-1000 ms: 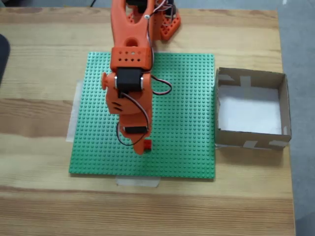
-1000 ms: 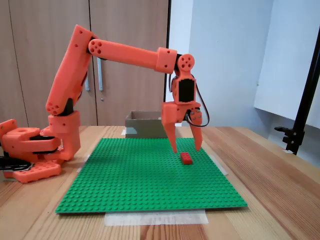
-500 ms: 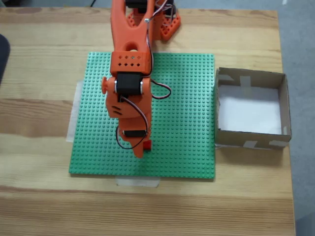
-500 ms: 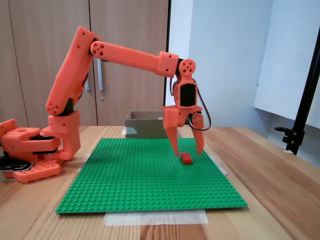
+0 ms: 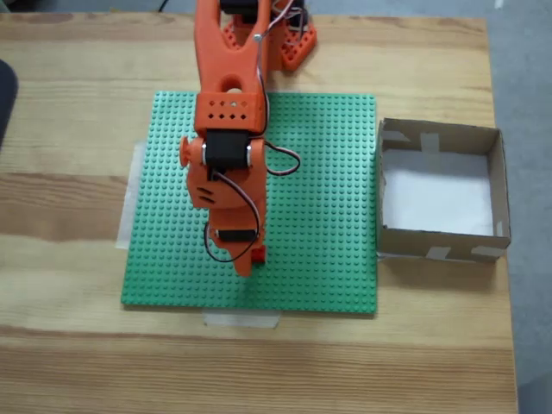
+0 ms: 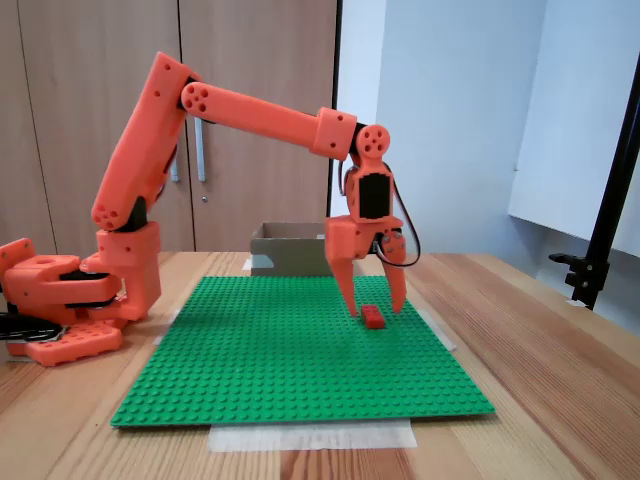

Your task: Pick the red lego block and put it in the box.

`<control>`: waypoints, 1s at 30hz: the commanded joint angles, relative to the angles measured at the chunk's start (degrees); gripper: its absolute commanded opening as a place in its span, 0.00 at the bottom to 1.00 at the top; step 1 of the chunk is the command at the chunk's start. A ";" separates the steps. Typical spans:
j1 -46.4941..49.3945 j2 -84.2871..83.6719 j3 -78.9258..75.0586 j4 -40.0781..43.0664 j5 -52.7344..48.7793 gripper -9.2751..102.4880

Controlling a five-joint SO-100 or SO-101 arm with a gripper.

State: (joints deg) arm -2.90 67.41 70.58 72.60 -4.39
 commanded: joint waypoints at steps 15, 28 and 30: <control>0.35 0.70 2.11 -2.46 -0.53 0.27; 0.62 1.32 2.37 -4.48 -1.49 0.23; 0.62 1.58 2.37 -4.75 -1.67 0.22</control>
State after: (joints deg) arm -2.46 67.41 73.30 68.29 -5.54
